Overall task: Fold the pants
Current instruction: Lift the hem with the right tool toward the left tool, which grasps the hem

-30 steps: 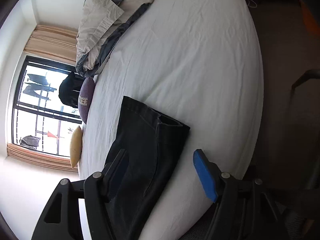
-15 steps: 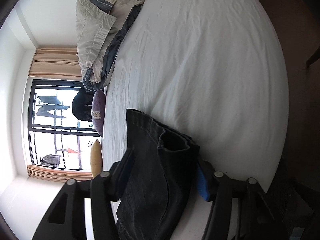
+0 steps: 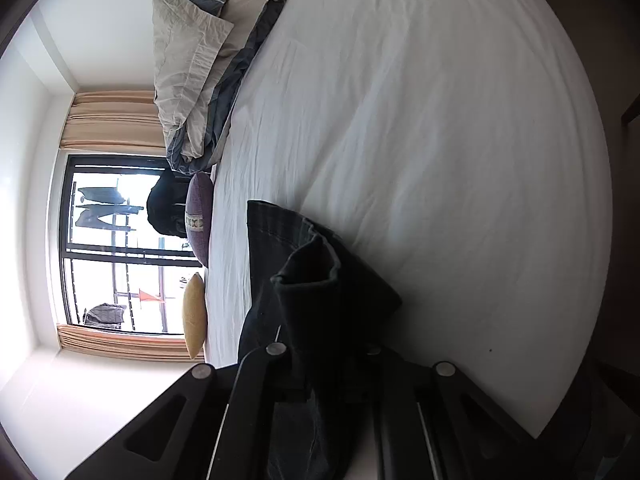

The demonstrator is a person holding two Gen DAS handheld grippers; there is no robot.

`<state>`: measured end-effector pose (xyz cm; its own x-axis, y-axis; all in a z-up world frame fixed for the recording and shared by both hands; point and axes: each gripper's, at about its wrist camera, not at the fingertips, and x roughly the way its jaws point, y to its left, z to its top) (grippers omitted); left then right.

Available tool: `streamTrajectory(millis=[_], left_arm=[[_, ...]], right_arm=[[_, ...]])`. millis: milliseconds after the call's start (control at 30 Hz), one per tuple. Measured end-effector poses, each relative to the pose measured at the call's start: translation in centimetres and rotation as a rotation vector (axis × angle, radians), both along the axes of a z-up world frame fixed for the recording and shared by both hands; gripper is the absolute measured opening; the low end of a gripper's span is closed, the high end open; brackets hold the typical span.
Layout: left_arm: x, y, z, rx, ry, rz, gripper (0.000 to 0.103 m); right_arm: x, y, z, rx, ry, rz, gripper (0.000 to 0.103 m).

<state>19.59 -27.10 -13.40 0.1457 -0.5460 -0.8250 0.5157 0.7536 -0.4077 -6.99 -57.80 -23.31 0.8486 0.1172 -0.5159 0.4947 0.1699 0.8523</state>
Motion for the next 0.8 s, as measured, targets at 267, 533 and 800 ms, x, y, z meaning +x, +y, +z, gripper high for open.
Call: streamTrajectory(millis=[267,533,800], left_arm=[[0.3,-0.6,-3.0,-0.001,0.024,-0.007,0.012],[0.0,1.5,-3.9,-0.042,0.055,0.024,0.012],[0.7,4.2,-4.5,-0.208,0.207,0.152,0.012]], right_arm=[[0.3,0.4,0.8,-0.065,0.036,0.006,0.008],[3.8,5.3,8.3,-0.408,0.093,0.175,0.007],[7.8,29.5,11.4,-1.180,0.120,1.030,0.007]])
